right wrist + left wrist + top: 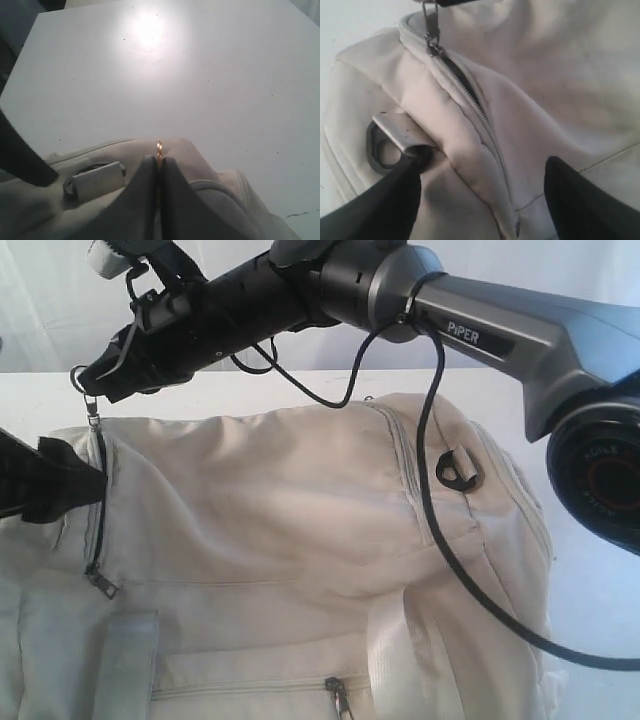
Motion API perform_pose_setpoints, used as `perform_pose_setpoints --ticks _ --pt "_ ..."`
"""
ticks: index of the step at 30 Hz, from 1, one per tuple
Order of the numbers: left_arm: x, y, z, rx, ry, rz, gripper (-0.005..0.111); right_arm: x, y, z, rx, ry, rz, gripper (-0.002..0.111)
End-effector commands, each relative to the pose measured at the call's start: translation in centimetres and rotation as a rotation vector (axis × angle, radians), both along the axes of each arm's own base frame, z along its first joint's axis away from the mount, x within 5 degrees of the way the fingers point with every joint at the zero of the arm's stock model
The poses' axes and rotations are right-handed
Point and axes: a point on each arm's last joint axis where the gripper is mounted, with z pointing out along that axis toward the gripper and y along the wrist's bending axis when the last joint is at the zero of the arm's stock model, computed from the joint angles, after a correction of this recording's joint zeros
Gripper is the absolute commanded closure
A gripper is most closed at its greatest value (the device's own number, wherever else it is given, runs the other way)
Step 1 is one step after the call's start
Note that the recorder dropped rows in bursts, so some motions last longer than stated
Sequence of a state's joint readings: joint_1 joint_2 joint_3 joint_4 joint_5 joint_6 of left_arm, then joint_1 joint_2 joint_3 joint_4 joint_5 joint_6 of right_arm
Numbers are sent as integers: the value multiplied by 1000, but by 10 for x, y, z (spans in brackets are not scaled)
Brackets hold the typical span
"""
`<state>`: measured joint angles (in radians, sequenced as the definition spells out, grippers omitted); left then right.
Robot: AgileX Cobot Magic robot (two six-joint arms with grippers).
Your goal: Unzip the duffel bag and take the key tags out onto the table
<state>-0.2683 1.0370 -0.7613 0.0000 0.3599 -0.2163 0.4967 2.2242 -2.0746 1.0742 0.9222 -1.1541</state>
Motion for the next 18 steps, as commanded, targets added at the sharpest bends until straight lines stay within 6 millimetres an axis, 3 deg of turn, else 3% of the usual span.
perform_pose_setpoints --ticks 1,4,7,10,14,18 --pt "14 -5 -13 2 36 -2 36 2 -4 3 19 0 8 108" --pt "22 -7 -19 2 34 1 38 2 -4 4 19 -1 6 108" --pt "26 -8 -25 10 61 1 48 4 -5 3 18 -3 1 108" --pt "29 -7 -30 29 81 0 67 5 -7 4 19 -3 -7 108" --pt "26 -5 -34 81 120 -16 106 10 -7 2 24 -18 -46 108" --pt "19 -2 -37 121 194 -25 107 16 -6 -12 17 0 -67 108"
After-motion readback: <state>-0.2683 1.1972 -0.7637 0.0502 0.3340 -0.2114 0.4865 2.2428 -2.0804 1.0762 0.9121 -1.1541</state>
